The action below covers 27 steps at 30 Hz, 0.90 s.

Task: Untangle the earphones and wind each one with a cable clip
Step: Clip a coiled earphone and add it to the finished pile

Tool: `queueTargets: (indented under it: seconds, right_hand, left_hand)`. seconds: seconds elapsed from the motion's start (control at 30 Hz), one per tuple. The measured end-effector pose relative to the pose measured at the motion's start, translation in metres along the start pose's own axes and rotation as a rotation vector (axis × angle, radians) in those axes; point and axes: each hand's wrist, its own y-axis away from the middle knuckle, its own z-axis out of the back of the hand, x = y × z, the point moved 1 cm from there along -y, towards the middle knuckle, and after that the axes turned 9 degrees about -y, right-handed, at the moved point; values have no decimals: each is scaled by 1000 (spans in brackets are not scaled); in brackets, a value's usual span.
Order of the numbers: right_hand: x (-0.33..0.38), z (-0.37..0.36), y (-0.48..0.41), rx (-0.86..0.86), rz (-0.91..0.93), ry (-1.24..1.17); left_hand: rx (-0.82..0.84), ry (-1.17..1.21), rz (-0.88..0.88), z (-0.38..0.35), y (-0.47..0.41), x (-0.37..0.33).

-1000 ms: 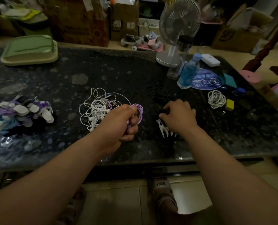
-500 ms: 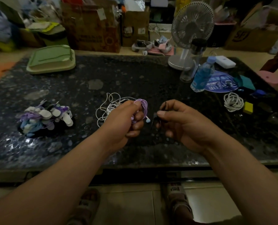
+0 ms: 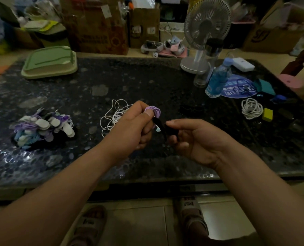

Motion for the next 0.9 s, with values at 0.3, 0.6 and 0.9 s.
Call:
queueTargets:
  seconds: [0.3,0.6,0.9]
  right_hand:
    - [-3,-5,2,-18,36,53]
    - [-10,-10,3,-52,51,-89]
    - [-11,-17,4,-39,45,-225]
  left_hand:
    - [-2,-192,-68,-8,1,1]
    - [-61,-350,-116,-6,-3,8]
    - [-69,-283,-79,-2,-1,0]
